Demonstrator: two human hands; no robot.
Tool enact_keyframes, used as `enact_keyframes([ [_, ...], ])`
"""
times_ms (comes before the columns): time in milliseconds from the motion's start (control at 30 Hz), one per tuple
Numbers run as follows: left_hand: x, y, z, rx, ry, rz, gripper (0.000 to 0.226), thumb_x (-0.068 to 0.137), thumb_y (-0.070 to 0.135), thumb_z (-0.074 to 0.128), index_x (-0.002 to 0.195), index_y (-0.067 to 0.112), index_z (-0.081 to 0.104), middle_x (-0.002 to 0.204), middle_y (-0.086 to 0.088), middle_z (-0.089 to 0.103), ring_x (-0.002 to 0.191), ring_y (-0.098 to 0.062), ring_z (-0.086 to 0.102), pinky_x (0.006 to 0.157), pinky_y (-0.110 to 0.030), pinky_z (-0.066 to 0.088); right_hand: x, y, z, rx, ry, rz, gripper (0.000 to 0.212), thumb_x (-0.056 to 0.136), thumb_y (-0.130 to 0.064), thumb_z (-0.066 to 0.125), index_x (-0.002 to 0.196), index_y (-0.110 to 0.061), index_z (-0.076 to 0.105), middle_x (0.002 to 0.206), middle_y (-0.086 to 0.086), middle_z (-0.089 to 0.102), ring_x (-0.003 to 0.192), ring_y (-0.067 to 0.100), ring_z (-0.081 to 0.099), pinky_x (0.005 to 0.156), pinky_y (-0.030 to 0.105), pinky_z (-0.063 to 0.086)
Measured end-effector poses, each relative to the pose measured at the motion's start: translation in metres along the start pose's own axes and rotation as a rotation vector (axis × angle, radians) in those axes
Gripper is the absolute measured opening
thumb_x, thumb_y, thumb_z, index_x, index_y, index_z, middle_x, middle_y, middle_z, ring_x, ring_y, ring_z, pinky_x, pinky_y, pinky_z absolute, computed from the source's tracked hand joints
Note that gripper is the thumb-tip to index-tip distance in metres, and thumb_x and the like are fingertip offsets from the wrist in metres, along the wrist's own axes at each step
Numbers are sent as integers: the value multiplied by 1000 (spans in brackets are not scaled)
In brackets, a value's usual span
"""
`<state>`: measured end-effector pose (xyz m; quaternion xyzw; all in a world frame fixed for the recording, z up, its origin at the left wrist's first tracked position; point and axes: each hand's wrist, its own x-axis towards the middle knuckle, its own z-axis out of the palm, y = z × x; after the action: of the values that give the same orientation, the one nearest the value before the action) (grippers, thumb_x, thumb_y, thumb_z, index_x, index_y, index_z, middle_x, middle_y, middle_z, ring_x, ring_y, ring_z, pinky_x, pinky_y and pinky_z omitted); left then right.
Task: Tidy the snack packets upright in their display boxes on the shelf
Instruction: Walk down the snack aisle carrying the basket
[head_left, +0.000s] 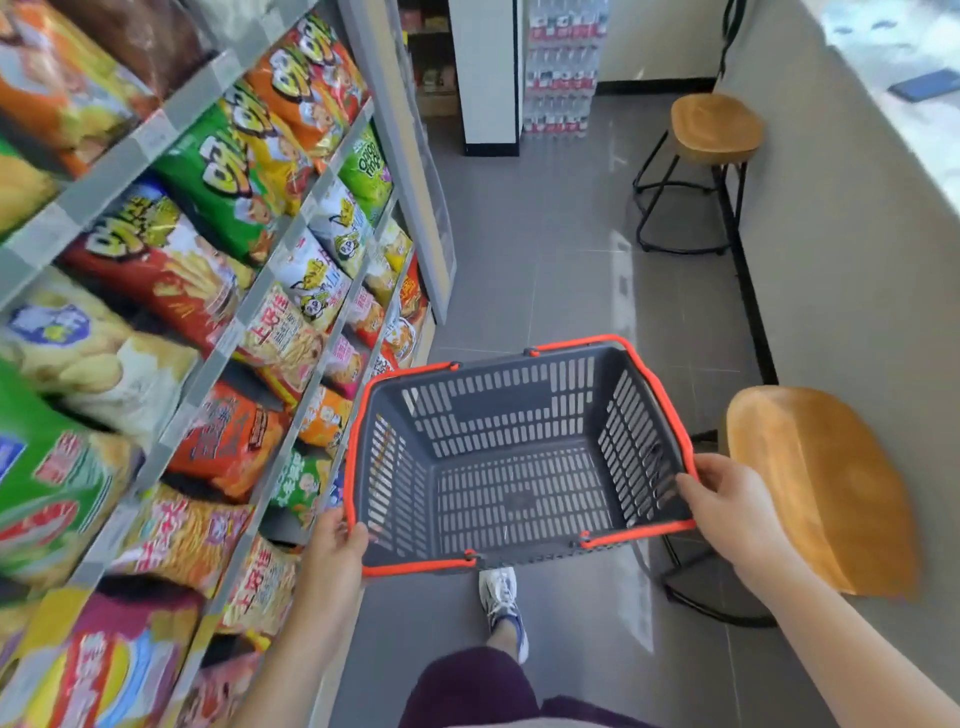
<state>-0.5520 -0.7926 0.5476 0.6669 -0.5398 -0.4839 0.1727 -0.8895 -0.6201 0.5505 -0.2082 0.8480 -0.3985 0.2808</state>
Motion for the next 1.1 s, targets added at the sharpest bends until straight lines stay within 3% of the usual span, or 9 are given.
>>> enact_keyframes([
  [100, 55, 39, 5, 87, -17, 10, 36, 101, 25, 46, 135, 13, 44, 119, -1, 60, 95, -18, 57, 82, -33, 44, 53, -32, 12, -48, 3, -7, 17, 93, -7, 56, 101, -10, 71, 89, 5, 74, 83, 23, 68, 73, 34, 52],
  [233, 118, 89, 17, 183, -80, 21, 51, 103, 31, 41, 149, 12, 28, 149, -8, 40, 135, -27, 41, 105, -37, 34, 118, -72, 18, -81, 44, -20, 14, 93, -8, 58, 100, -10, 70, 89, 5, 73, 83, 23, 67, 73, 33, 48],
  [333, 160, 118, 35, 224, -88, 26, 39, 103, 29, 40, 139, 13, 39, 134, -8, 54, 122, -30, 52, 103, -46, 41, 169, -96, 20, -80, 62, -23, 15, 94, -9, 58, 102, -11, 70, 89, 4, 72, 84, 22, 66, 74, 33, 48],
  [400, 184, 137, 50, 241, -85, 27, 28, 103, 26, 41, 127, 13, 46, 109, -2, 63, 101, -24, 60, 93, -45, 48, 205, -113, 21, -83, 55, -20, 16, 94, -9, 58, 103, -11, 70, 90, 5, 71, 84, 23, 65, 73, 32, 45],
  [467, 212, 154, 69, 213, -66, -16, 23, 103, 24, 42, 122, 14, 47, 100, 3, 62, 94, -20, 60, 91, -43, 49, 248, -125, 23, -100, 22, -28, 16, 94, -10, 58, 104, -10, 70, 91, 6, 71, 84, 23, 65, 73, 32, 44],
  [733, 289, 224, 152, 2, 66, -147, 14, 102, 18, 47, 111, 25, 53, 107, 1, 66, 100, -25, 64, 93, -50, 50, 436, -181, 26, 20, -184, 2, 13, 95, -6, 57, 100, -4, 68, 97, 20, 70, 94, 36, 65, 90, 51, 49],
  [800, 306, 242, 171, -69, 95, -181, 18, 101, 13, 47, 109, 26, 55, 111, -4, 66, 100, -24, 65, 93, -50, 51, 482, -199, 26, 40, -238, 23, 15, 96, -8, 56, 102, -5, 69, 96, 15, 71, 89, 30, 65, 90, 48, 50],
  [933, 338, 263, 204, -167, 158, -301, 26, 101, 11, 47, 125, 16, 53, 118, -12, 65, 107, -32, 64, 95, -56, 49, 560, -240, 37, -33, -351, 6, 17, 96, -9, 56, 105, -10, 70, 91, 4, 71, 76, 14, 63, 79, 31, 48],
  [1100, 382, 272, 240, -309, 209, -476, 23, 101, 14, 48, 123, 19, 50, 117, -8, 65, 103, -29, 65, 91, -52, 53, 639, -283, 79, -212, -472, -94, 28, 92, -1, 52, 103, -16, 73, 95, 5, 71, 90, 22, 64, 87, 33, 47],
])
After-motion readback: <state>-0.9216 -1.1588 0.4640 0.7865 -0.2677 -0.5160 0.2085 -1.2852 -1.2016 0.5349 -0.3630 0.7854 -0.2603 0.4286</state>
